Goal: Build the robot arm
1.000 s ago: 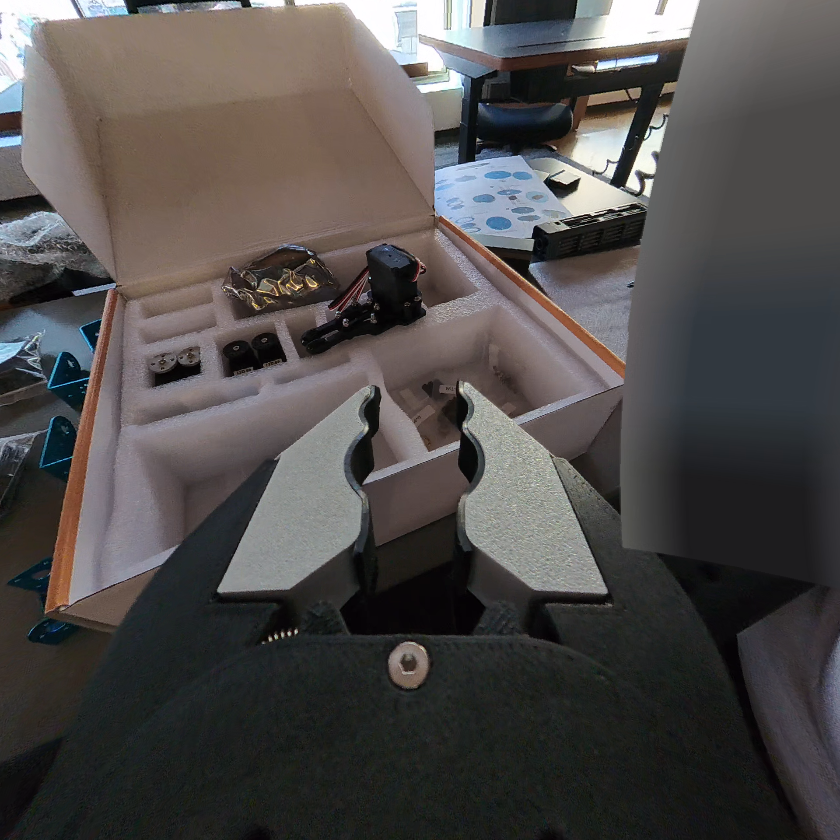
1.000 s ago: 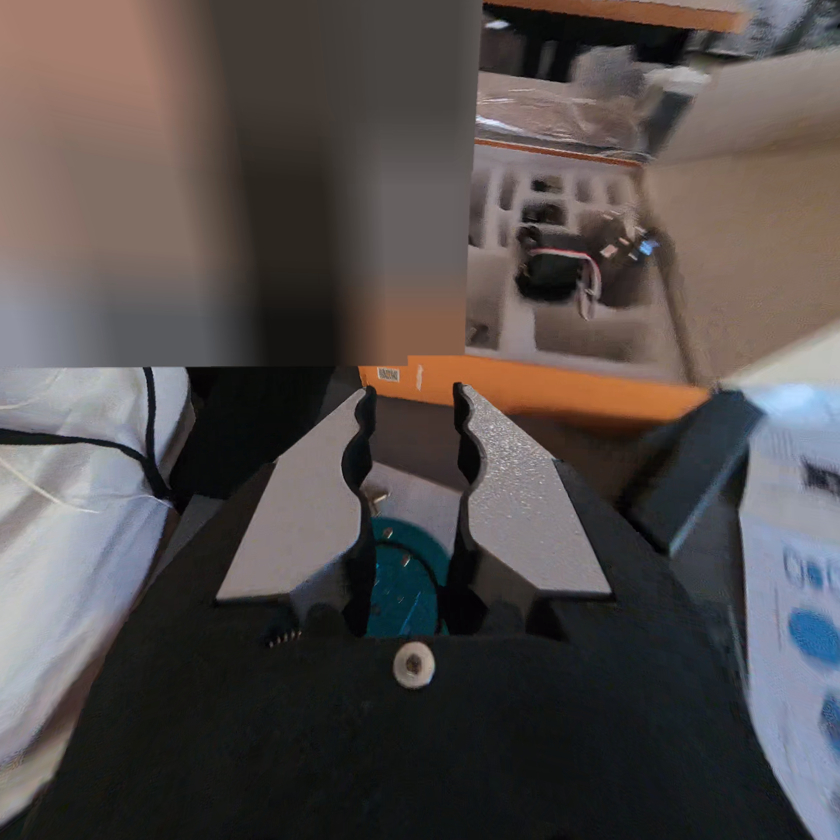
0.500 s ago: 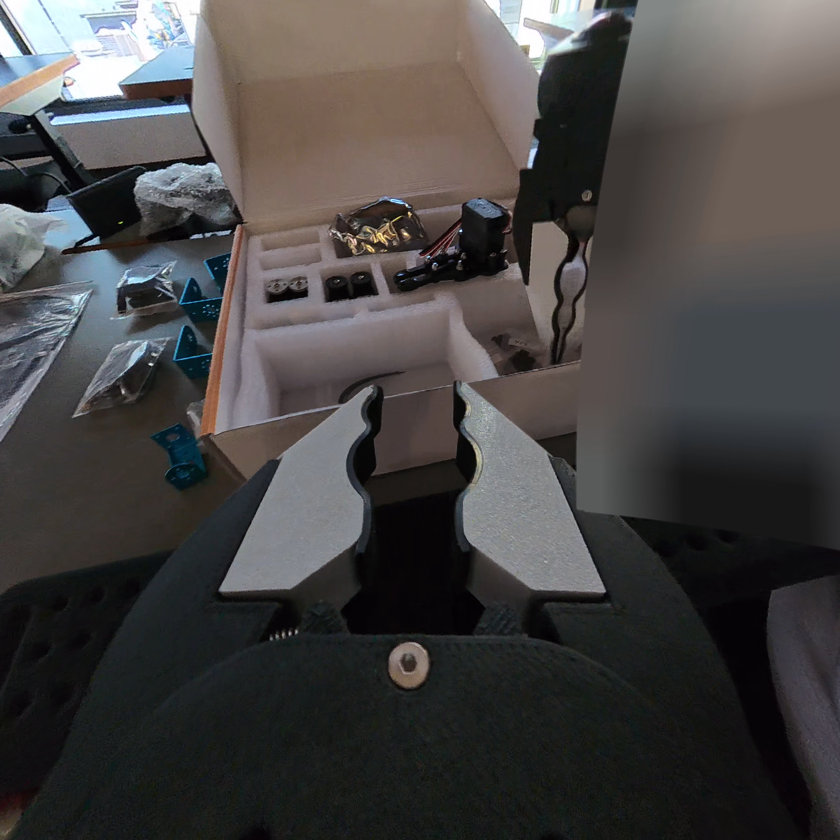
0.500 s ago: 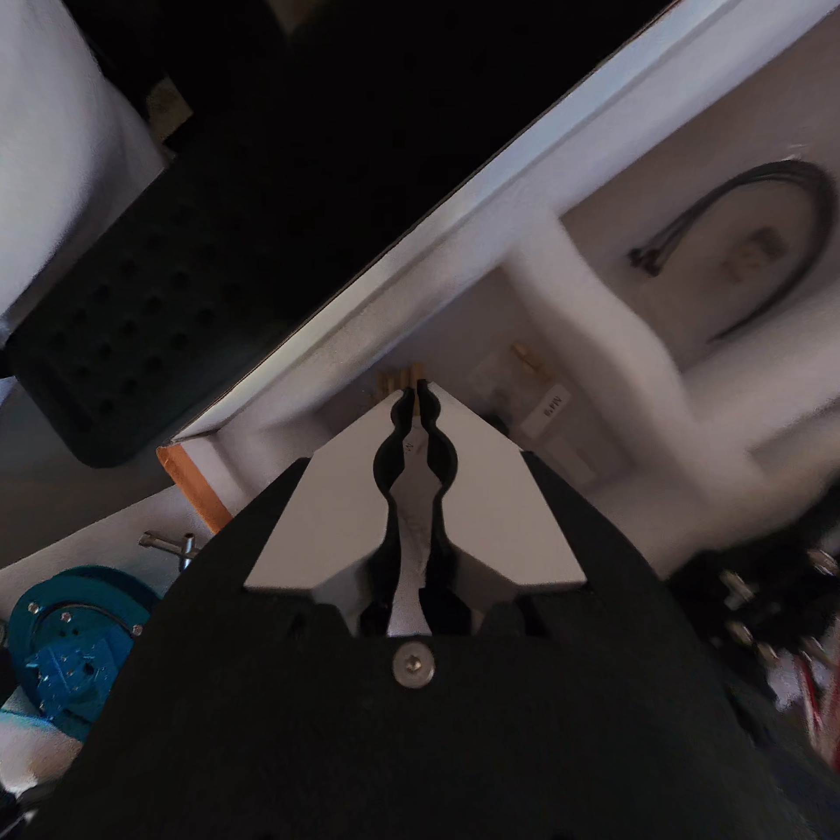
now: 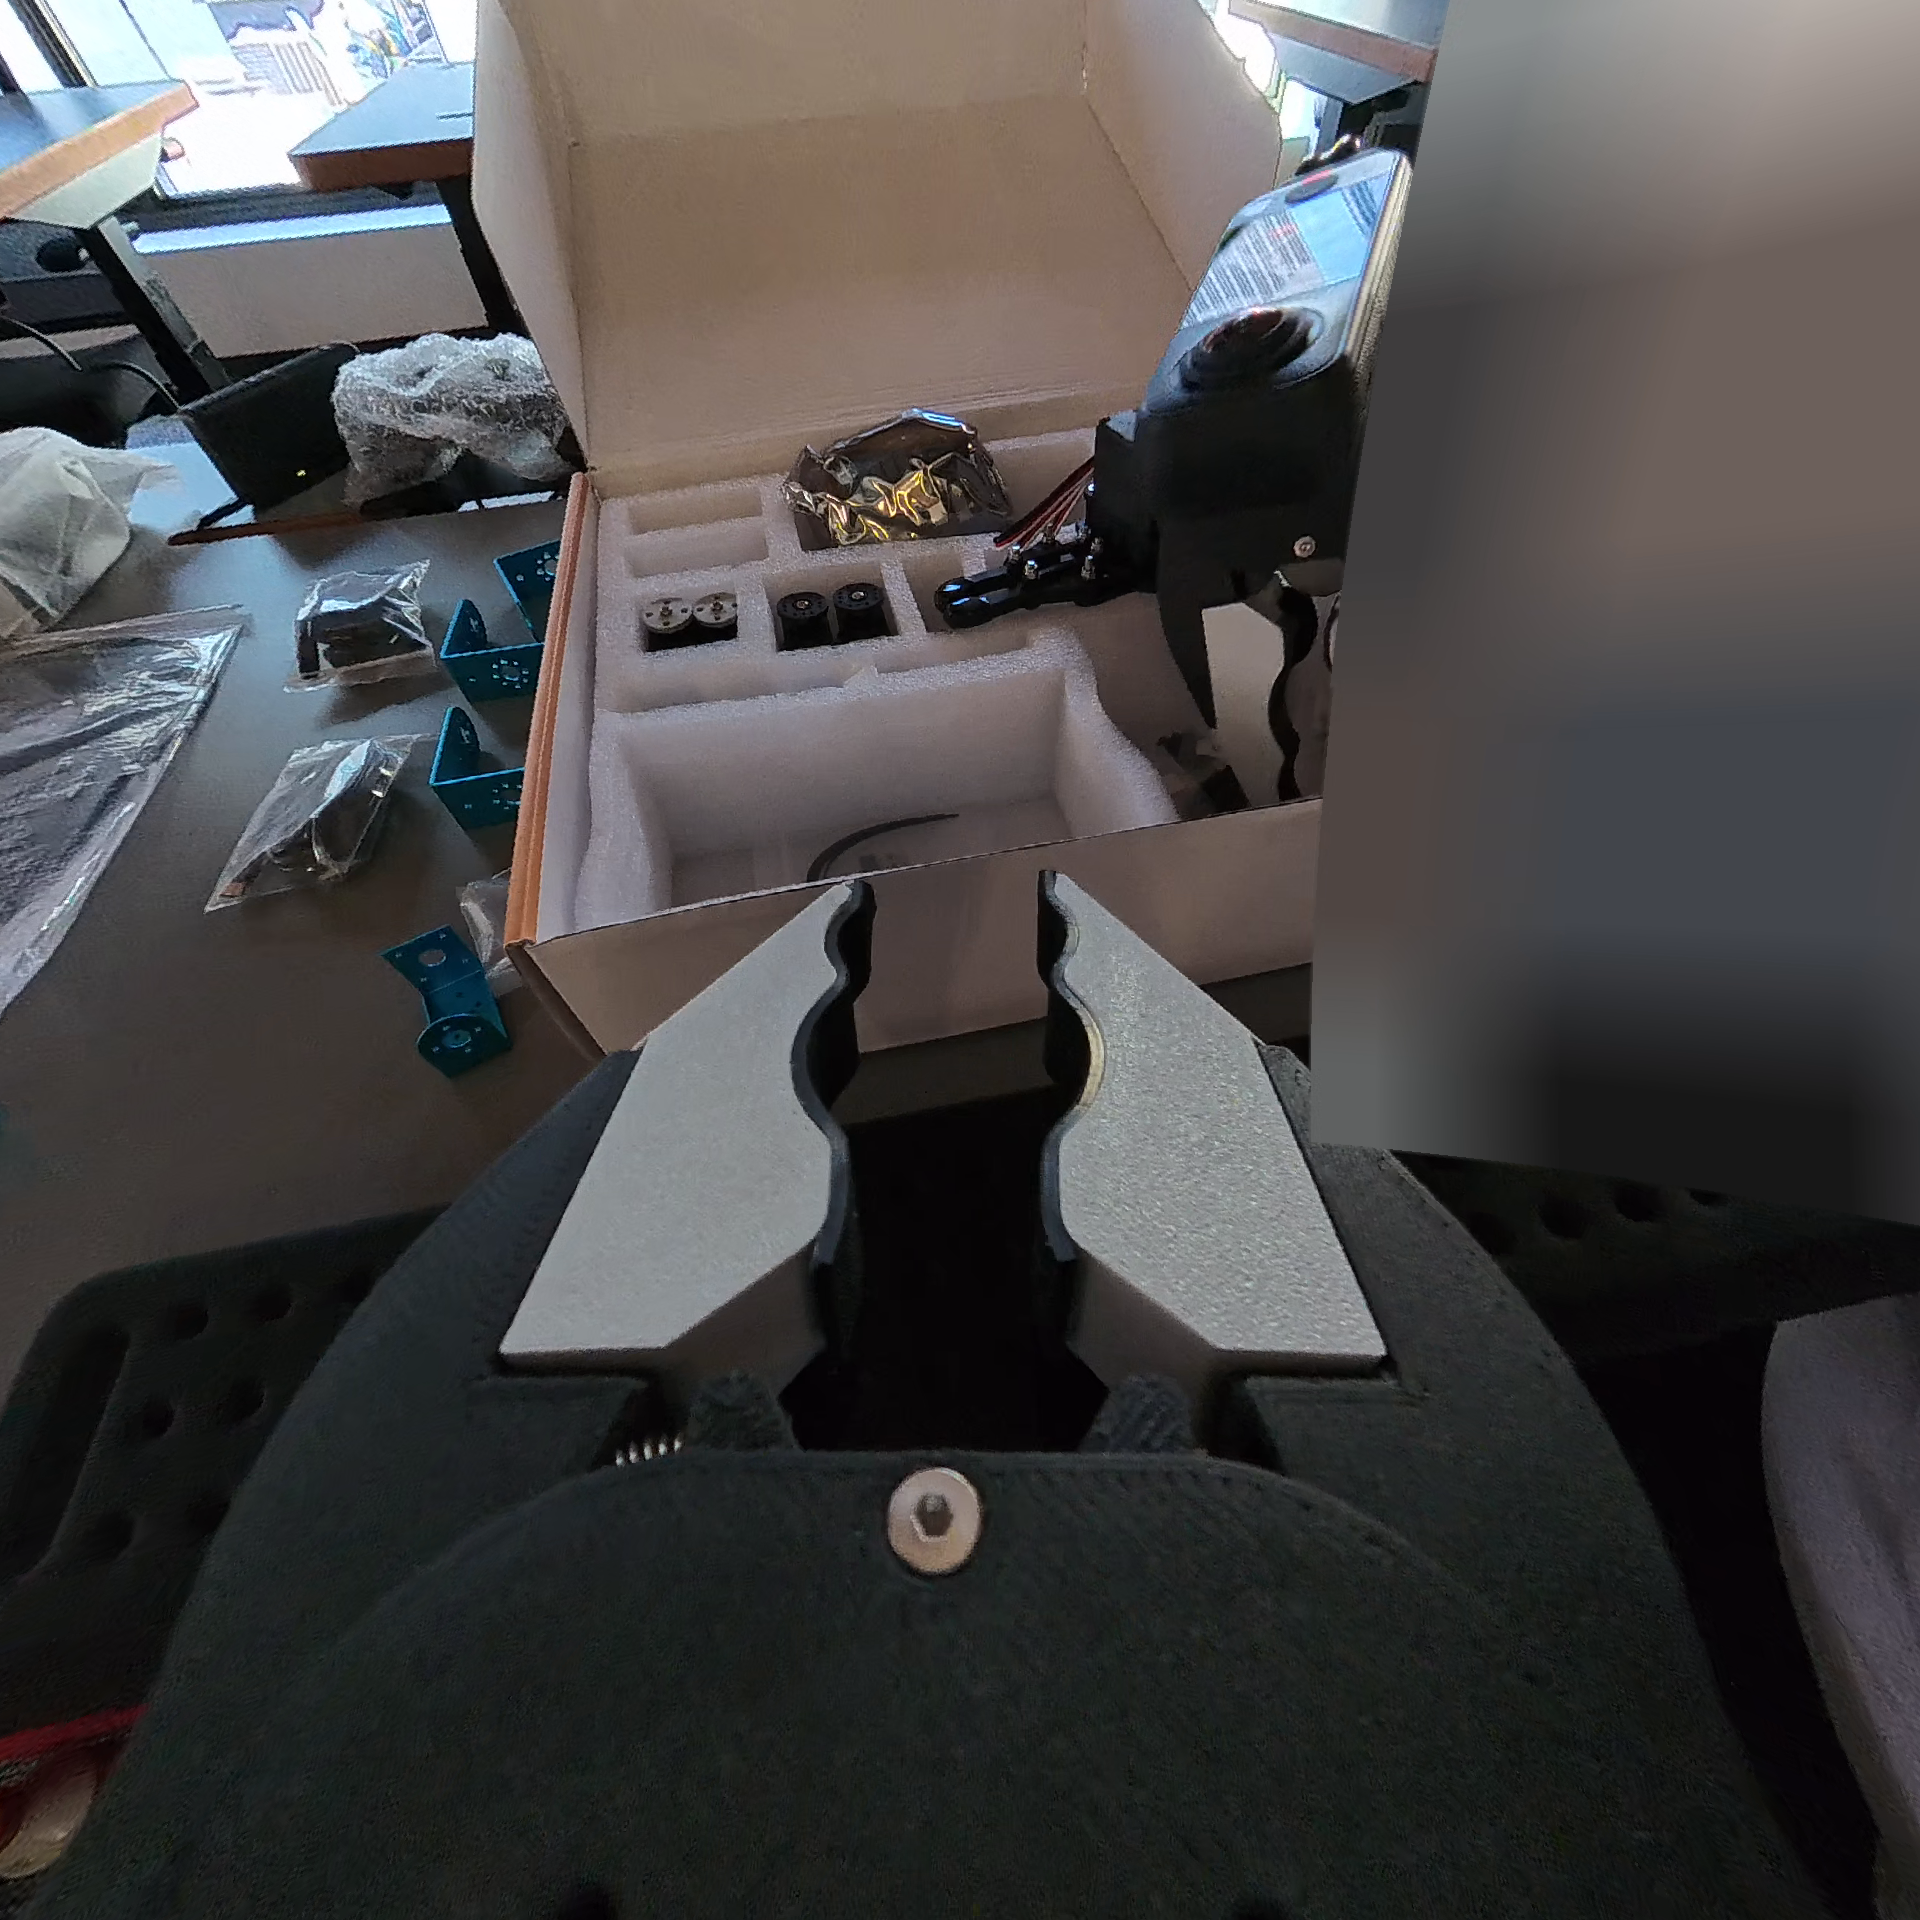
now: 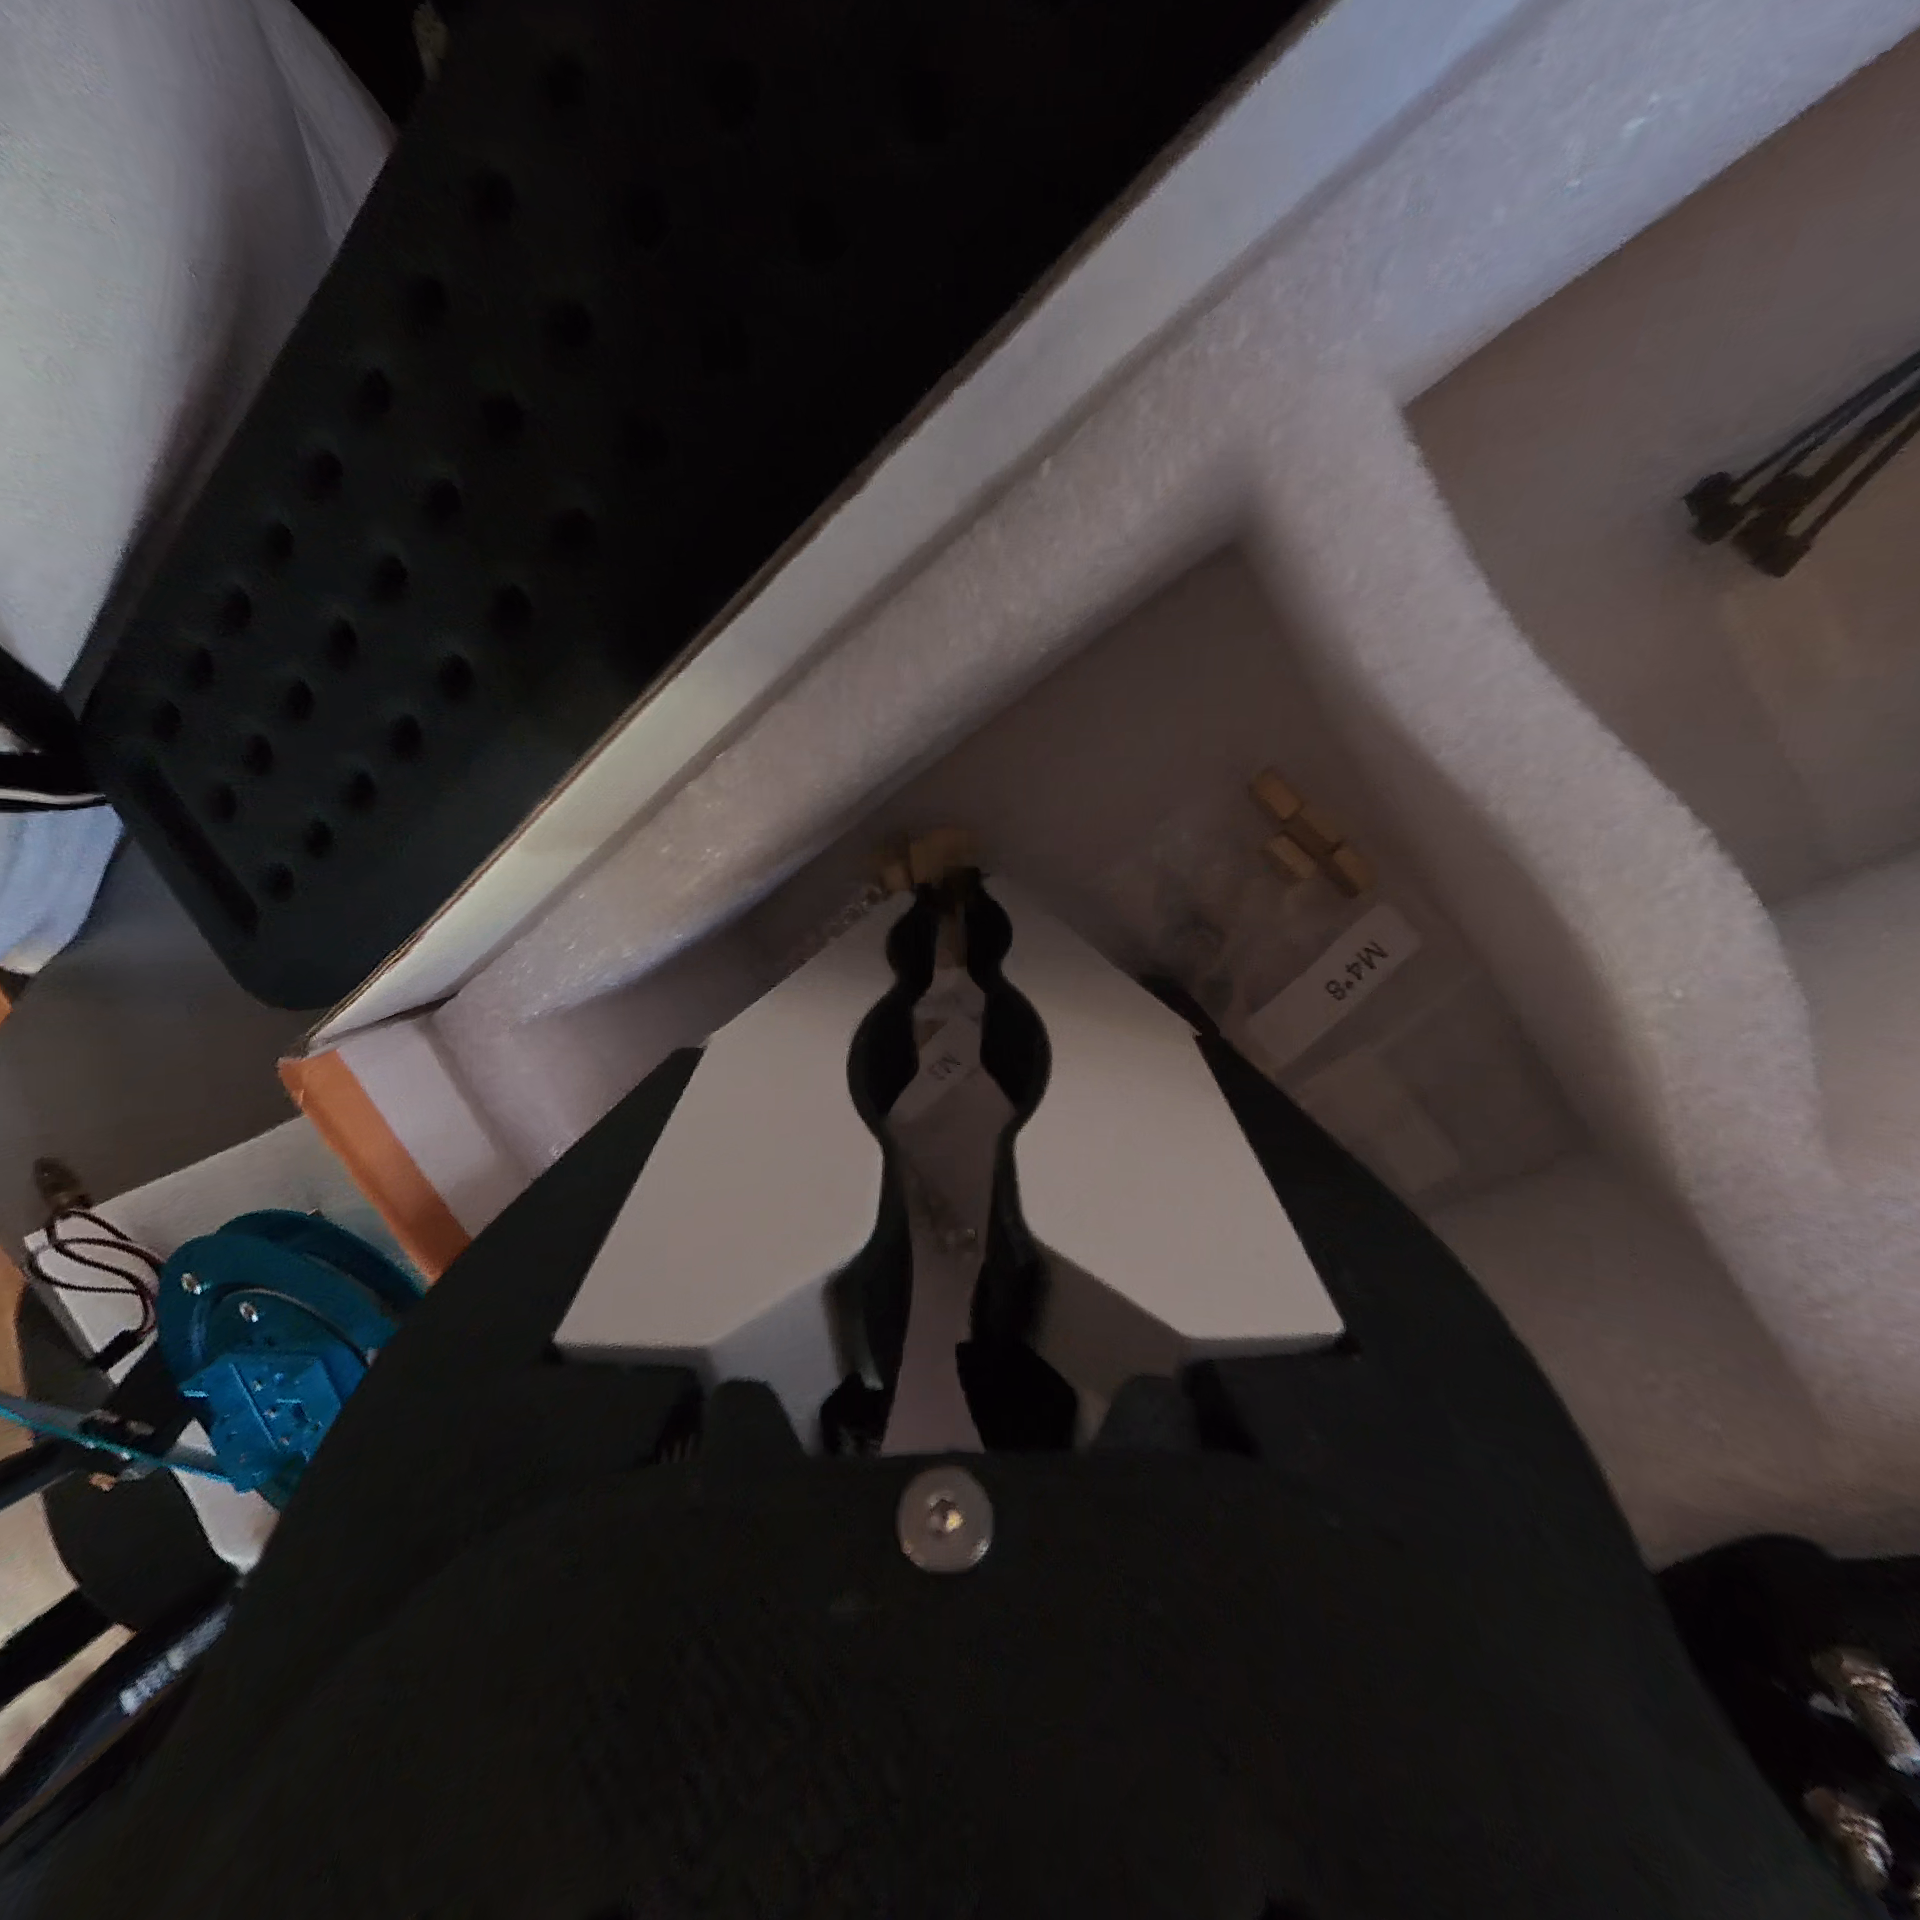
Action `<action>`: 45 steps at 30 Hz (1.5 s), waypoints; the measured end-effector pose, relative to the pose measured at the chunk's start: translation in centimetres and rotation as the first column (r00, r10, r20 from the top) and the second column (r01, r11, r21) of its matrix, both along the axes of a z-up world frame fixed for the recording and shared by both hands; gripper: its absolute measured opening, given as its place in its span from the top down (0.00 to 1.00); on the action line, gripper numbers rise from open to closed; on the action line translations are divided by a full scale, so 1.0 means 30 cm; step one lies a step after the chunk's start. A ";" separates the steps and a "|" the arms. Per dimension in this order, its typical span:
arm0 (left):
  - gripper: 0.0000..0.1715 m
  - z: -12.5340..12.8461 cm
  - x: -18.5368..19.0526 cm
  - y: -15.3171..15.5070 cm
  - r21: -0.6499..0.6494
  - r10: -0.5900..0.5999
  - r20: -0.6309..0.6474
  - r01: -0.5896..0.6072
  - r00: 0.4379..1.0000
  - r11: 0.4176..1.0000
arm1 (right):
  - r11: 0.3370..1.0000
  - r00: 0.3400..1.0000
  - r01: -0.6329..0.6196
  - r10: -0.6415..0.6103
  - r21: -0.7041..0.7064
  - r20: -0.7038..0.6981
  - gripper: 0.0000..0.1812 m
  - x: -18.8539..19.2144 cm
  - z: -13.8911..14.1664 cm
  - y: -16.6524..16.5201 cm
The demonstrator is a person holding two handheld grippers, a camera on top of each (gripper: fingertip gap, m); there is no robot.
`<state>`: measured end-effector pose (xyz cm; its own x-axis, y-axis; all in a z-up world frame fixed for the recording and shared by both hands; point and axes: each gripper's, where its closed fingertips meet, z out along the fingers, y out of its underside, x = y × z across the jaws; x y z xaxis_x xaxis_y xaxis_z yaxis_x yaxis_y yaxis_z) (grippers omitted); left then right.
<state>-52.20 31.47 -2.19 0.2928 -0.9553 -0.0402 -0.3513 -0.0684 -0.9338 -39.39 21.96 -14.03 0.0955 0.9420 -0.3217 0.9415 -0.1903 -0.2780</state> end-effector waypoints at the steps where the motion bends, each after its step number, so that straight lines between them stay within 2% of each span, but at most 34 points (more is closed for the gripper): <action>1: 0.82 0.003 -0.001 -0.001 0.001 0.000 0.000 0.000 1.000 1.000 | 1.000 1.000 -0.007 0.007 0.005 -0.003 0.98 0.000 0.003 -0.003; 6: 0.82 0.019 0.002 -0.018 0.008 -0.006 0.004 0.006 1.000 1.000 | 0.996 0.998 0.029 -0.024 0.082 -0.056 1.00 -0.015 0.042 0.023; 11: 0.83 0.038 0.036 -0.047 0.001 -0.040 0.019 0.040 0.999 0.999 | 0.981 0.985 0.128 -0.108 0.147 -0.135 1.00 -0.022 0.108 0.068; 15: 0.79 0.047 0.134 -0.121 -0.076 -0.142 0.049 0.145 0.989 0.986 | 0.958 0.972 0.202 -0.172 0.203 -0.158 1.00 -0.013 0.174 0.093; 19: 0.75 0.047 0.281 -0.222 -0.123 -0.251 0.054 0.256 0.966 0.959 | 0.920 0.954 0.283 -0.239 0.270 -0.182 1.00 -0.010 0.288 0.094; 24: 0.77 0.021 0.426 -0.340 -0.198 -0.322 0.025 0.321 0.946 0.926 | 0.862 0.923 0.375 -0.312 0.341 -0.228 1.00 0.011 0.436 0.027; 26: 0.83 0.029 0.466 -0.398 -0.245 -0.361 0.048 0.361 0.931 0.900 | 0.846 0.915 0.394 -0.326 0.359 -0.238 1.00 0.023 0.472 -0.021; 29: 0.92 0.056 0.514 -0.454 -0.285 -0.373 0.082 0.380 0.924 0.880 | 0.825 0.910 0.408 -0.330 0.391 -0.252 1.00 0.041 0.510 -0.102; 32: 0.95 0.092 0.554 -0.520 -0.302 -0.408 0.115 0.423 0.906 0.854 | 0.792 0.891 0.448 -0.357 0.415 -0.281 1.00 0.073 0.545 -0.171; 35: 0.97 0.135 0.589 -0.576 -0.278 -0.423 0.155 0.450 0.893 0.849 | 0.738 0.845 0.522 -0.377 0.428 -0.381 0.97 0.106 0.599 -0.234; 37: 0.98 0.152 0.611 -0.622 -0.305 -0.439 0.184 0.475 0.880 0.825 | 0.664 0.784 0.607 -0.408 0.437 -0.468 0.85 0.155 0.654 -0.272; 39: 0.98 0.162 0.633 -0.669 -0.345 -0.457 0.220 0.507 0.862 0.790 | 0.573 0.686 0.713 -0.448 0.405 -0.574 0.84 0.224 0.705 -0.329; 42: 0.98 0.199 0.666 -0.742 -0.399 -0.476 0.330 0.578 0.815 0.712 | 0.375 0.446 0.886 -0.527 0.274 -0.723 0.85 0.361 0.717 -0.433; 45: 0.98 0.232 0.706 -0.817 -0.445 -0.501 0.423 0.655 0.755 0.611 | 0.273 0.180 0.961 -0.531 0.034 -0.828 0.86 0.442 0.677 -0.551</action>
